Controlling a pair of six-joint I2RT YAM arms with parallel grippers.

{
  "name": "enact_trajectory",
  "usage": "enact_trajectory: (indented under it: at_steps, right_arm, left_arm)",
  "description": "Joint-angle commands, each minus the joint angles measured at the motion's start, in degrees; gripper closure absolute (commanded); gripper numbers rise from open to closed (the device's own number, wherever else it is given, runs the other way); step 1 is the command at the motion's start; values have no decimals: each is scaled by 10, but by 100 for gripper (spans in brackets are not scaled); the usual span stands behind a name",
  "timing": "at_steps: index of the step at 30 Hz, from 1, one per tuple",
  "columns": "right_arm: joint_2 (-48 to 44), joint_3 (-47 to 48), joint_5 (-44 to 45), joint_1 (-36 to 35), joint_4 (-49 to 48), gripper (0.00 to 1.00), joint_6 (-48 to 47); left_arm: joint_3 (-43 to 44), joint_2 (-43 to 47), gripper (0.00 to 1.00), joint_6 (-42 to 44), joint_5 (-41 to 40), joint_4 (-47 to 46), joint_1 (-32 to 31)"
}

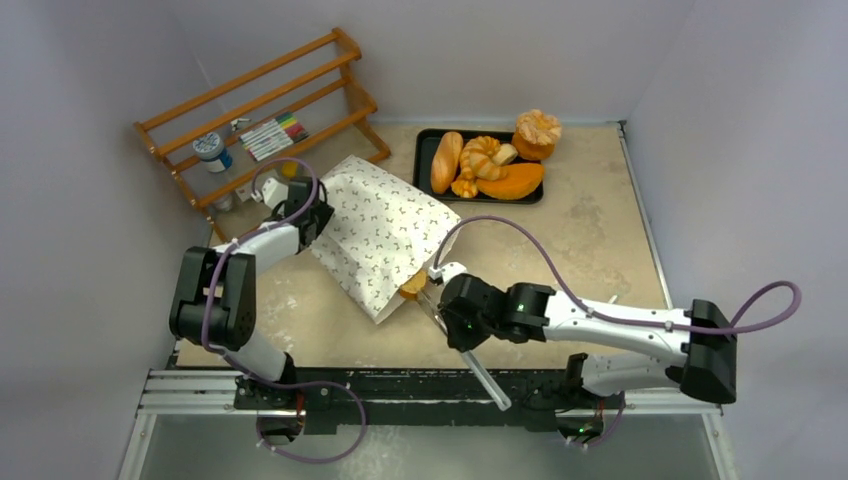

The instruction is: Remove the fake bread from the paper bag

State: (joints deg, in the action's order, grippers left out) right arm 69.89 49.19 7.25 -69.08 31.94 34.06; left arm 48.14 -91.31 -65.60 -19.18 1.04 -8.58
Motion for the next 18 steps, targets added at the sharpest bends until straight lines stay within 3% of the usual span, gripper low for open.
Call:
enact_trajectory:
  at_steps: [1, 10, 18]
  right_arm:
    - [-52, -1, -12, -19, 40, 100, 38]
    - [-97, 7, -20, -138, 107, 100, 110]
    - [-142, 88, 31, -222, 179, 100, 193]
  left_arm:
    - [38, -17, 60, -18, -44, -4, -4]
    - [104, -78, 60, -28, -67, 13, -8]
    - [112, -100, 60, -12, -83, 17, -10]
